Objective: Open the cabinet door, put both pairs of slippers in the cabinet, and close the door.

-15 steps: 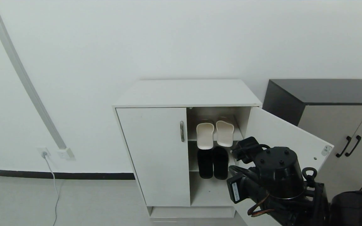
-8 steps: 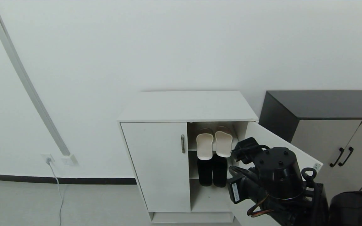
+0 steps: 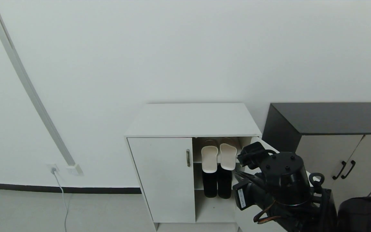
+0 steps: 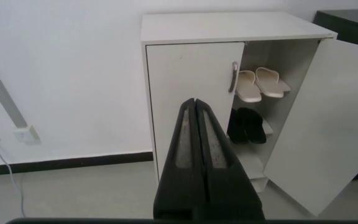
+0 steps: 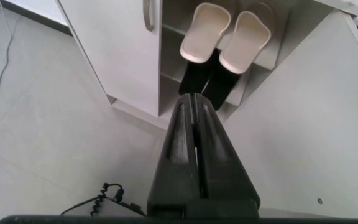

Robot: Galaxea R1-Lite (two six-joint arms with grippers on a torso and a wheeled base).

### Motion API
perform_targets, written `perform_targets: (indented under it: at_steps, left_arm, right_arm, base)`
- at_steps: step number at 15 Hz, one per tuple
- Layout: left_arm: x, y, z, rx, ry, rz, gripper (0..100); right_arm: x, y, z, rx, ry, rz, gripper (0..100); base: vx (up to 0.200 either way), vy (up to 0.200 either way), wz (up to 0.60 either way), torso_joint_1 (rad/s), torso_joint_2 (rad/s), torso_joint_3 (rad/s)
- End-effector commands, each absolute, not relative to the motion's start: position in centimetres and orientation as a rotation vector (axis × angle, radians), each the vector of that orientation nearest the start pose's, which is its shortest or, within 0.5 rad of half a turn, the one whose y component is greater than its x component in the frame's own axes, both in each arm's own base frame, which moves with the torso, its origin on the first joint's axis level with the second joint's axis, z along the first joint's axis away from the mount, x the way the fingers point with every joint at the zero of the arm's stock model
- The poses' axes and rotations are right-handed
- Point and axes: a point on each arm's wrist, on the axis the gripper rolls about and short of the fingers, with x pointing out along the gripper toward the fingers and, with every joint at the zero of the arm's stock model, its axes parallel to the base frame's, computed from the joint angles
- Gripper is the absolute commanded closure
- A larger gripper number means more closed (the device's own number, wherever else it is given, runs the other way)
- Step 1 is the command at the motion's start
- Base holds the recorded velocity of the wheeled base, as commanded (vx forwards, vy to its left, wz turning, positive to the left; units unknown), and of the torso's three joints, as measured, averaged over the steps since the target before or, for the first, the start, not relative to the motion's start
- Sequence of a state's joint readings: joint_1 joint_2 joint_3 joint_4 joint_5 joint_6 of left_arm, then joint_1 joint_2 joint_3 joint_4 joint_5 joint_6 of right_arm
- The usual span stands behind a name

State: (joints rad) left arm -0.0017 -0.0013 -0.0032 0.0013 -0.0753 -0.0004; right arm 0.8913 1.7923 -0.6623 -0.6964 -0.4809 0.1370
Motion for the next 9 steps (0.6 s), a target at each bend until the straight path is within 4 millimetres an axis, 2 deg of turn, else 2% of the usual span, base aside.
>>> perform_targets:
  at_steps: [1,7,9]
  left_arm:
    - [-2.31,-0.17,7.62,-0.001,-0.001,-0.077,100]
    - [-2.31,-0.17,7.62,-0.001,-0.001,-0.077,100]
    - [-2.31,-0.17,7.62,-0.001,-0.001,-0.077,100]
  right_arm:
    - [19.74,22.56,12.39,-0.145,0.367,0.375,100]
    - [19.79,22.47,12.35,-0.145,0.368,0.370,100]
    - [19.80,22.49,12.31,-0.146,0.369,0.372,100]
  base:
    - [0.000,0.000,0.00,0.027,-0.05,-0.027]
    - [0.000,0.000,0.00,0.000,0.00,0.000]
    - [0.000,0.000,-0.60,0.000,0.00,0.000]
